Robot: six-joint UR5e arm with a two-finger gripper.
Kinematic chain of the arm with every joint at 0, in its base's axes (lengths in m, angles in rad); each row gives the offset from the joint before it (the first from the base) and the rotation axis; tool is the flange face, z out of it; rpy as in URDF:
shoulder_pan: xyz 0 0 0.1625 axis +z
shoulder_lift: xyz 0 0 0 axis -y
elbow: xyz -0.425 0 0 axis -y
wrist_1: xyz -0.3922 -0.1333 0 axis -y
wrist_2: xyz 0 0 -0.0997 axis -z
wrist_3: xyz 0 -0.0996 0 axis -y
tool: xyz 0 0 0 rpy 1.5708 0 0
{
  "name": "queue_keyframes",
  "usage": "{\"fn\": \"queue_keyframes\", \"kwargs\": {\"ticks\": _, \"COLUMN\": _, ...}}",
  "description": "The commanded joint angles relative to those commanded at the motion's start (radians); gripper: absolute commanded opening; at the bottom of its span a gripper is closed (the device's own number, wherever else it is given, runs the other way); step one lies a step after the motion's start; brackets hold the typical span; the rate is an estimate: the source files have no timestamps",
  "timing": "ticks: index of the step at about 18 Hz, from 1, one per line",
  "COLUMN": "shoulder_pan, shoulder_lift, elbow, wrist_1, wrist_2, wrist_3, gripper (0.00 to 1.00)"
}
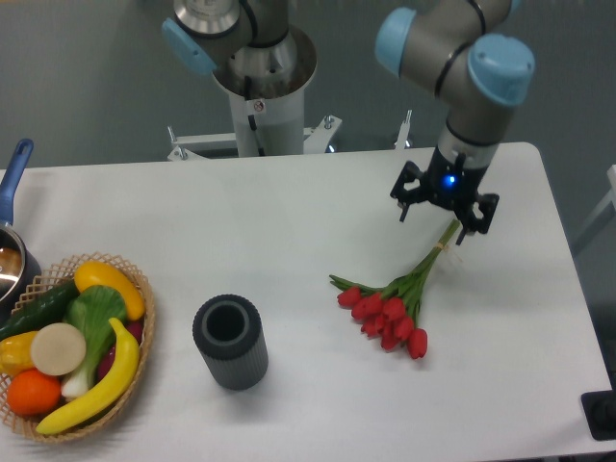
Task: Pick up the flowers from the table
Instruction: 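Move the open gripper down toward the tulip stems, then lower the gripper onto the stems and close it around them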
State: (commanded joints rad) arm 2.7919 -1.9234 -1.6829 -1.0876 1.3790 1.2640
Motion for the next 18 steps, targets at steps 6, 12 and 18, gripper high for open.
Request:
{"fn": "queue_keyframes", "kwargs": {"ticks": 6, "shoulder_pan": -0.014, "shoulder_lift": -0.06, "elbow": 0.012, "wrist_1": 0.006, "wrist_2": 0.038, "wrist_3": 0.035, "gripper": 1.0}}
{"fn": "queue_keyframes", "kwargs": {"ticks": 12, "shoulder_pan": -0.023, "shoulder_lift": -0.103, "elbow": 0.006, "wrist_1": 0.017, "wrist_2": 0.048, "wrist_3": 0.043, "gripper": 1.0}}
{"fn": "queue_keyframes", "kwargs": {"ticks": 18, "shoulder_pan": -0.045, "shoulder_lift": -0.118, "elbow": -0.04, "wrist_1": 0.06, "wrist_2": 0.051, "wrist_3": 0.041, "gripper": 1.0}}
